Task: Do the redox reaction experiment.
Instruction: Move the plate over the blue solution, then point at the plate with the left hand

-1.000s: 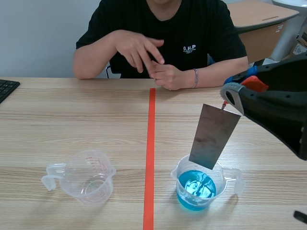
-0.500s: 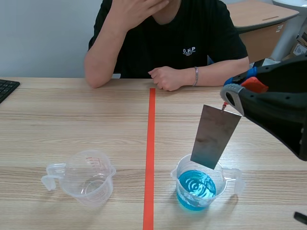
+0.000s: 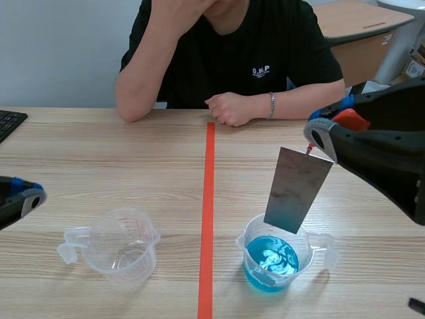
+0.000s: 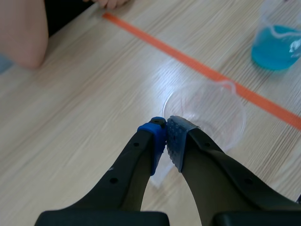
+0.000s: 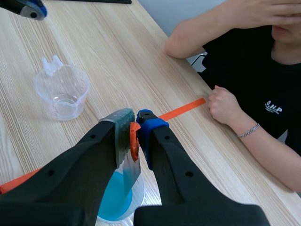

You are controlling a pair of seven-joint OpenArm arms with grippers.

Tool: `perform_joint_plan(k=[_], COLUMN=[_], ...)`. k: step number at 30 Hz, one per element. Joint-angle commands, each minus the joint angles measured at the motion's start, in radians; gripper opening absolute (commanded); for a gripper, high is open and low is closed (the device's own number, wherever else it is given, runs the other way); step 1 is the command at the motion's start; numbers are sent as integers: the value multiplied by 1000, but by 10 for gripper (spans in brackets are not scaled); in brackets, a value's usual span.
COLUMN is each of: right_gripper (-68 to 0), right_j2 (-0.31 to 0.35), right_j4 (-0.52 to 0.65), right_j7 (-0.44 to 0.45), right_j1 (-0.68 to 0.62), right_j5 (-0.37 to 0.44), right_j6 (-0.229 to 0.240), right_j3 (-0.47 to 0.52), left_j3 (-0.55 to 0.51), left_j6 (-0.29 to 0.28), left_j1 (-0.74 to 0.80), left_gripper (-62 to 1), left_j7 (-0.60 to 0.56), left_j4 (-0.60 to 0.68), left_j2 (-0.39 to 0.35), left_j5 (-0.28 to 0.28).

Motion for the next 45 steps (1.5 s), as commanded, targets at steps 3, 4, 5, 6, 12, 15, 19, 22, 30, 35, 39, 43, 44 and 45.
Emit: perform_joint_plan(k=[3,4,5,6,12,15,19,22,30,35,39,43,44,45], right_gripper=[-660,-660,-660,-660,-660,-660,-660,-660,-660,-660,-660,-660,-660,-660], right_j2=[13,13,13,13,13,13,13,13,13,13,13,13,13,13], right_j4=[5,5,5,5,5,5,5,5,5,5,5,5,5,5], right_j7=[11,11,11,12,12,12,12,12,12,12,12,12,12,13], right_j1=[3,3,3,3,3,3,3,3,3,3,3,3,3,3], right_j5=[-7,-8,-11,-11,-11,-11,-11,-11,-11,-11,-11,-11,-11,-11], right_j6=[-6,-4,-2,7,31,31,31,31,31,31,31,31,31,31], right_j3=[3,3,3,3,3,3,3,3,3,3,3,3,3,3], left_j3=[110,149,192,237,458,536,621,665,751,819,881,933,943,952], left_j6=[-31,-40,-44,-44,-41,-34,-11,-9,-9,-10,-10,-9,-9,-9], left_j1=[-131,-174,-216,-261,-475,-552,-620,-660,-747,-809,-854,-891,-899,-905], left_gripper=[-563,-563,-563,-563,-563,-563,-563,-563,-563,-563,-563,-563,-563,-563], left_j7=[-55,-63,-63,-63,-45,-4,39,56,84,84,86,120,125,127], left_j4=[11,11,11,11,10,8,6,-13,-130,-197,-229,-240,-240,-240], left_j2=[-4,-3,-3,-3,40,91,164,213,326,375,408,440,446,451], left_j5=[-7,-7,-6,-6,26,65,129,157,212,231,231,232,232,232])
